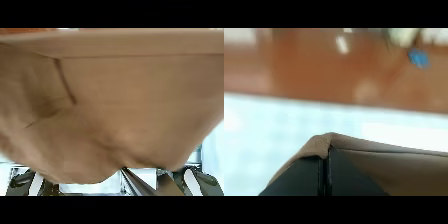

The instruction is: Fold the shirts.

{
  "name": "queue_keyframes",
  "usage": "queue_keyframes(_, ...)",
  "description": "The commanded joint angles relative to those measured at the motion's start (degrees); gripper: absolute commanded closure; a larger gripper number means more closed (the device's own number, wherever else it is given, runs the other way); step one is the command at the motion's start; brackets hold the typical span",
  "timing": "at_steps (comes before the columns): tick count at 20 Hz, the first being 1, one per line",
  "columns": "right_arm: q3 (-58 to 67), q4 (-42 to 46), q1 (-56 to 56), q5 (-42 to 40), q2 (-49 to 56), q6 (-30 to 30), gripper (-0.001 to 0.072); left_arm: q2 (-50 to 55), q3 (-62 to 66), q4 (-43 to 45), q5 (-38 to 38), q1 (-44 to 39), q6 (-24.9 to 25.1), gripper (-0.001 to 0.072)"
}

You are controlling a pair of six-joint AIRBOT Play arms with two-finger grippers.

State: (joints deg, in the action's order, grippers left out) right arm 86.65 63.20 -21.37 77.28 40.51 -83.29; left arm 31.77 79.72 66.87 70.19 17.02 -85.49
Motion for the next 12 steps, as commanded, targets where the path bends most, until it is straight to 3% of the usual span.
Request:
queue_keyframes(1, -11.5, -7.8, 0.1, -6.0, 7.7, 5.1, 0.0688, 10.1, -10.7, -9.9, -8.5, -1.2, 5.0, 0.0683)
queue_keyframes(6, -12.5, -11.6, 2.8, -16.3, 29.7, 10.3, 0.0688, 36.2, -9.8, -10.6, -18.8, -6.6, 6.3, 0.0683)
queue_keyframes(10, -7.3, -13.0, 7.2, -27.3, 47.2, 11.3, 0.0688, 55.4, -1.9, -10.6, -26.9, -9.0, 7.3, 0.0683)
queue_keyframes(12, 0.7, -13.9, 7.3, -24.9, 56.4, 9.1, 0.0688, 63.1, 4.8, -10.6, -25.0, -8.7, 6.7, 0.0682)
